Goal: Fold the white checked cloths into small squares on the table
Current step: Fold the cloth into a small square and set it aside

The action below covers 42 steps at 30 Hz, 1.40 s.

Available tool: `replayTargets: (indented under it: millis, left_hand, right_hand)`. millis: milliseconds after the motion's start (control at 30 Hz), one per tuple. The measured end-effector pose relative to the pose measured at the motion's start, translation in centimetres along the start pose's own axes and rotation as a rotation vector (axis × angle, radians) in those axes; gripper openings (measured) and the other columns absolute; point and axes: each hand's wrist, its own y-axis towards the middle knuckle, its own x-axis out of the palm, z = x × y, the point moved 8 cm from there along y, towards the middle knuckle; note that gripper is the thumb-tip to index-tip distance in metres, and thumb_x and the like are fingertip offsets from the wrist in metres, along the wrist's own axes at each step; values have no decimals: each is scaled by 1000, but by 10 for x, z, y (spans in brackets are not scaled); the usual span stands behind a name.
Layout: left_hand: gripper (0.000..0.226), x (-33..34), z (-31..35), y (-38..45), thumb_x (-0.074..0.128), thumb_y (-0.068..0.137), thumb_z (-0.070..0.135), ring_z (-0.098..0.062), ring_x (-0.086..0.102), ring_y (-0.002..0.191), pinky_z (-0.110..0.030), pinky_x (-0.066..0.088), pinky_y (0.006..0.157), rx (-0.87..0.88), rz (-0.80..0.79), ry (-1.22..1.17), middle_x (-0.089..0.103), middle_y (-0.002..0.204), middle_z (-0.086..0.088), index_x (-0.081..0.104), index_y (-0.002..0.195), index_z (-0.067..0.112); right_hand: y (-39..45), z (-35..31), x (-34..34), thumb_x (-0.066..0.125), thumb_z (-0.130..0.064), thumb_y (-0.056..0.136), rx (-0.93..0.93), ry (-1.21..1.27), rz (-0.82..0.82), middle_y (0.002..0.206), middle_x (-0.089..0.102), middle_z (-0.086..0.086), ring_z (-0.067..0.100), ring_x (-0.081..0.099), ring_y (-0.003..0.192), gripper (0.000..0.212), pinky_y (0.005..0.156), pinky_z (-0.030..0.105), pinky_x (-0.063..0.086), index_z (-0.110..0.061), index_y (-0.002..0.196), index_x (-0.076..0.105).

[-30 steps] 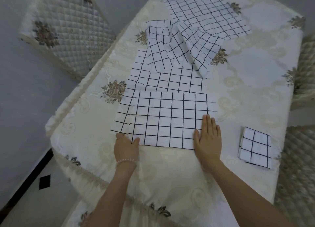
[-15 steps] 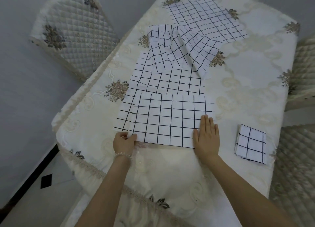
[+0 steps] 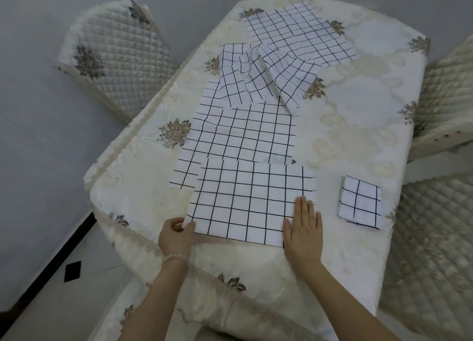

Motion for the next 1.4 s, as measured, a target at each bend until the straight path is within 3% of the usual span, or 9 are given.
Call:
replayTargets:
  millis: [200, 300, 467, 567, 633, 800, 933, 1133, 1400]
  left_hand:
    - [16, 8, 71, -47, 61, 85, 5, -2, 51, 68, -10, 41, 62, 438, 50, -36, 57, 82, 3, 55, 96, 15]
    - [16, 29, 101, -82, 60, 86, 3, -4, 52, 69, -9, 42, 62, 716, -22, 20, 56, 82, 3, 56, 98, 13]
    - [16, 79, 116, -144, 59, 87, 4, -8, 51, 78, -14, 42, 71, 1099, -210, 143, 57, 87, 3, 57, 101, 11]
    - [17, 108, 112, -161, 57, 88, 10, -3, 48, 82, -8, 38, 77, 1124, -324, 188, 59, 91, 3, 57, 105, 13]
    - [22, 127, 106, -168, 60, 88, 12, 1, 46, 84, -2, 33, 79, 1094, -445, 206, 58, 94, 6, 56, 109, 14]
    - [40, 151, 79, -167, 58, 89, 32, 3, 49, 93, -9, 40, 81, 1051, -693, 295, 52, 104, 16, 43, 125, 27]
    - [32, 146, 74, -130, 56, 91, 21, -6, 51, 98, -17, 41, 85, 1039, -568, 396, 56, 109, 6, 49, 122, 17]
    - [42, 157, 53, -82, 61, 87, 13, -27, 51, 120, -38, 44, 100, 1085, -465, 762, 54, 130, -12, 53, 128, 5]
    - [44, 158, 35, -73, 70, 78, 14, -24, 57, 111, -37, 54, 85, 1149, -466, 811, 58, 124, -10, 58, 120, 8]
  right_hand:
    - [7, -17, -43, 29, -44, 98, 28, 369, 31, 159, 17, 0, 14, 7, 148, 63, 118, 26, 3, -15, 153, 20]
    - [3, -28, -70, 43, -27, 100, 87, 660, 26, 149, 37, -6, 11, 27, 140, 46, 111, 23, 21, -18, 145, 38]
    - [8, -27, -91, 52, -29, 97, 240, 1066, -62, 106, 67, -9, 10, 60, 104, 19, 83, 18, 46, -21, 106, 65]
    - [10, -20, -94, 52, -27, 96, 314, 1249, -120, 92, 72, 0, 16, 67, 89, 19, 80, 31, 54, -16, 96, 69]
    - [11, -13, -98, 53, -26, 96, 340, 1297, -116, 90, 70, 1, 14, 66, 83, 20, 74, 27, 54, -15, 97, 69]
    - [11, 13, -93, 62, -26, 91, 341, 966, -31, 83, 66, -6, 6, 60, 77, 8, 65, 11, 41, -20, 96, 64]
    - [6, 33, -73, 58, -11, 88, 403, 848, 0, 71, 57, 1, 14, 50, 64, 2, 52, 10, 38, -11, 87, 59]
    - [7, 44, -56, 54, -9, 89, 439, 717, -25, 77, 59, 3, 14, 51, 66, 4, 57, 22, 38, -6, 90, 55]
    - [7, 49, -47, 55, -5, 86, 436, 677, -24, 79, 55, 1, 19, 52, 73, 13, 59, 21, 38, -10, 96, 50]
